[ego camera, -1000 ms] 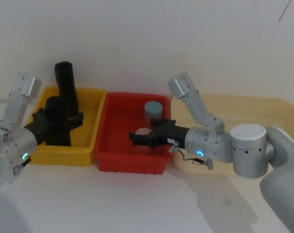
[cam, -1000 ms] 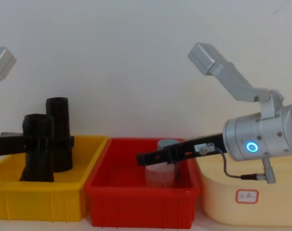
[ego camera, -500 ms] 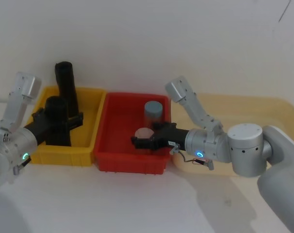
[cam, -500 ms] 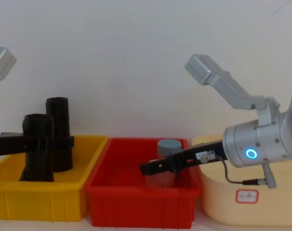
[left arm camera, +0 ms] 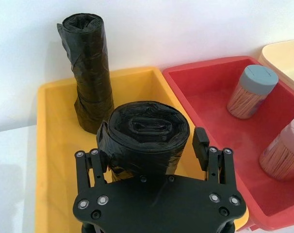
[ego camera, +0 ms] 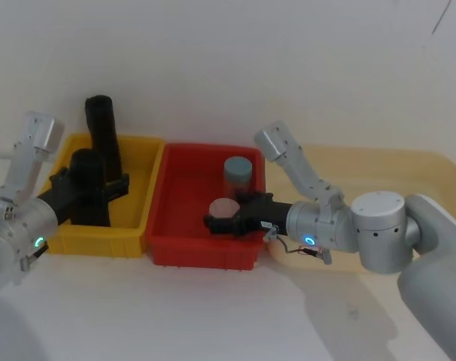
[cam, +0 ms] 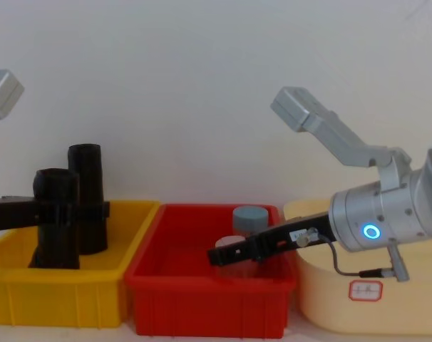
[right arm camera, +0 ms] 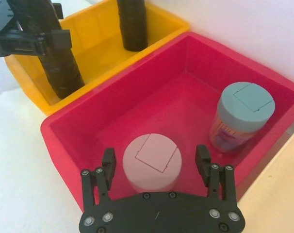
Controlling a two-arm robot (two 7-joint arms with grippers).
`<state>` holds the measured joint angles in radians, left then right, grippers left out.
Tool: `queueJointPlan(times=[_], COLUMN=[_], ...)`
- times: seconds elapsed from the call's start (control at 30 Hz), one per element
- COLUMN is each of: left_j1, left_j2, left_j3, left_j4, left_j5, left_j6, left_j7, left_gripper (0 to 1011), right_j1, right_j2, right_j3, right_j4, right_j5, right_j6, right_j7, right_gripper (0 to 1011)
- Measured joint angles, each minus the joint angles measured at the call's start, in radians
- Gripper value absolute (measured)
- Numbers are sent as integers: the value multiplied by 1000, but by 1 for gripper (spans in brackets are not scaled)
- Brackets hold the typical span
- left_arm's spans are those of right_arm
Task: Pick up the garbage bag with the one hand and transfer it to the other hand.
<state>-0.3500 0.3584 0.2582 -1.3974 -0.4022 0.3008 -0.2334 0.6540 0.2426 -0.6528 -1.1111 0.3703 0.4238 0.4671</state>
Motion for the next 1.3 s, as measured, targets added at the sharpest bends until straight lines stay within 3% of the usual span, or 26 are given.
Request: queueJointPlan(times=[0.53,0.9,0.93,1.3], left_j1=[0,0,0,0], left_j2=[0,0,0,0], left_j3=[0,0,0,0], left_j4=[0,0,0,0], left_j5=[0,0,0,0], left_j6=[0,0,0,0], left_j7=[0,0,0,0], left_gripper=[1001,1001,1001,775], right_j1=[3,3,3,3], right_j2=[1,2,2,2], right_j3=[-9,-10,-10,-11], right_j4=[-2,-4,-4,-5], right_j5=[-20,-26,-26,-28], right_j6=[16,20,21,22], right_j7=[16,20,20,21], right_gripper=[987,737,680,664])
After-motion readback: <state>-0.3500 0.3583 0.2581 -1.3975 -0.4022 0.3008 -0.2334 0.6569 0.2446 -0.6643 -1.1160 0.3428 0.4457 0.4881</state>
